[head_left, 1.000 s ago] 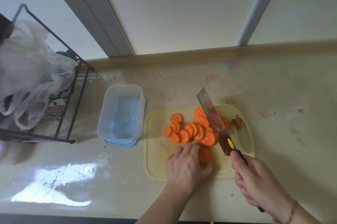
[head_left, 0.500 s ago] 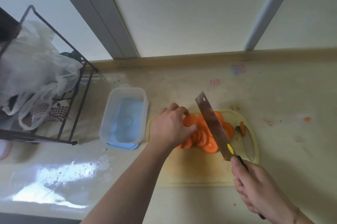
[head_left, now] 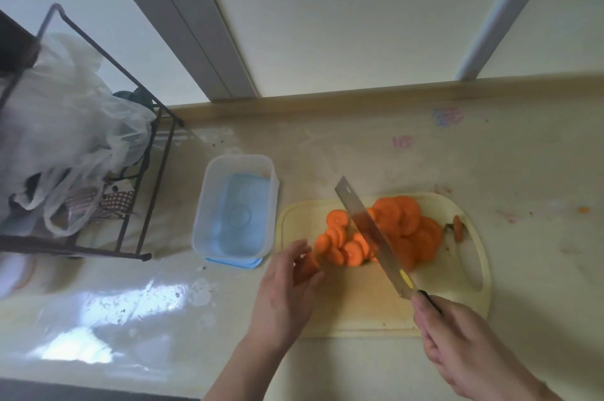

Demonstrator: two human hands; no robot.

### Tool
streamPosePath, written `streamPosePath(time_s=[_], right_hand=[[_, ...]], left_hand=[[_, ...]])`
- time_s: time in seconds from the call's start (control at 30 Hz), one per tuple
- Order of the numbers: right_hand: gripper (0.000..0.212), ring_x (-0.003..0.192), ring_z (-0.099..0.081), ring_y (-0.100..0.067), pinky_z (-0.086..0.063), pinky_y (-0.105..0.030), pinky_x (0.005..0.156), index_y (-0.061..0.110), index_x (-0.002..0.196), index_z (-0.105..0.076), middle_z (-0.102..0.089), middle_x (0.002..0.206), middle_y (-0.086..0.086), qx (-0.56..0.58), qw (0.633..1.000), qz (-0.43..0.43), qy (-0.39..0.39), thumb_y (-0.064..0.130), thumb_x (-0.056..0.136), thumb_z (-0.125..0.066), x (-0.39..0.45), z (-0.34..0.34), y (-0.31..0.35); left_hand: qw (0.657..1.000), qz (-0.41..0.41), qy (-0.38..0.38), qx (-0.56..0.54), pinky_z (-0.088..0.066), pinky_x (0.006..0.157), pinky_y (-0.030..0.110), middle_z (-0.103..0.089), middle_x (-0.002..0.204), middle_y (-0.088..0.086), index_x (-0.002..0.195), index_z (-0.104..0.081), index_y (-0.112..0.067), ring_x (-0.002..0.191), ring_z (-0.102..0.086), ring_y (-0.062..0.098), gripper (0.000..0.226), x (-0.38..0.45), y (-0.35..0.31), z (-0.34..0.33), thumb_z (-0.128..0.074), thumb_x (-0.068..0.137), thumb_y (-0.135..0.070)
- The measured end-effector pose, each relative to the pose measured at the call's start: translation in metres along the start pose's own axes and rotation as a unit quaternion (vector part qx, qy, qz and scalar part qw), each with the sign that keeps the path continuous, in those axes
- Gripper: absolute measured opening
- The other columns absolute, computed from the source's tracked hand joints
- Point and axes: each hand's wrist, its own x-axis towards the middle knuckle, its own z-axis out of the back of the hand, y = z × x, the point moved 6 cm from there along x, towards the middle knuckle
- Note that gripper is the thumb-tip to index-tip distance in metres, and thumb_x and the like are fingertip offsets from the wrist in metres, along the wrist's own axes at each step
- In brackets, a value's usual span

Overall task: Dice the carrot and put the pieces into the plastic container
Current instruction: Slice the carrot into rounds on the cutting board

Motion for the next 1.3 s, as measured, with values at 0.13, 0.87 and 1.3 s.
streamPosePath(time_s=[0.13,0.87,1.3], right_hand=[[0.068,0.048,-0.039,-0.007,-0.037,-0.030,0.052,0.011,0.072,-0.047,-0.043,0.054,-0.004,-0.071,0.997,0.036,0.004,0.077,0.076,-0.035,0.004,-0.028,-0.005],[0.099,0.098,-0.055,0.003,-0.039,-0.011,0.081,0.020,0.101,-0.065,-0.066,0.097,0.009,-0.179,0.980,0.084,-0.023,0.095,0.064,-0.010,-0.005,-0.040,-0.003],[0.112,0.102,-0.054,-0.004,-0.039,-0.020,0.084,0.016,0.104,-0.065,-0.070,0.101,-0.004,-0.219,0.975,0.023,-0.010,0.094,0.057,0.000,-0.010,-0.042,-0.006]], left_hand=[[0.999,-0.032,-0.024,0.004,-0.046,0.095,0.016,-0.055,0.118,-0.032,0.115,-0.058,-0.037,0.106,-0.056,0.000,0.042,-0.009,0.004,-0.001,-0.077,0.081,-0.023],[0.985,-0.154,-0.077,0.027,-0.055,0.080,0.037,-0.067,0.109,0.006,0.110,-0.071,-0.008,0.094,-0.065,0.025,0.031,-0.023,0.001,-0.001,-0.077,0.081,0.001],[0.985,-0.150,-0.082,0.016,-0.053,0.087,0.029,-0.068,0.111,-0.001,0.101,-0.075,-0.003,0.098,-0.064,0.018,0.023,-0.020,-0.001,0.001,-0.079,0.079,0.001]])
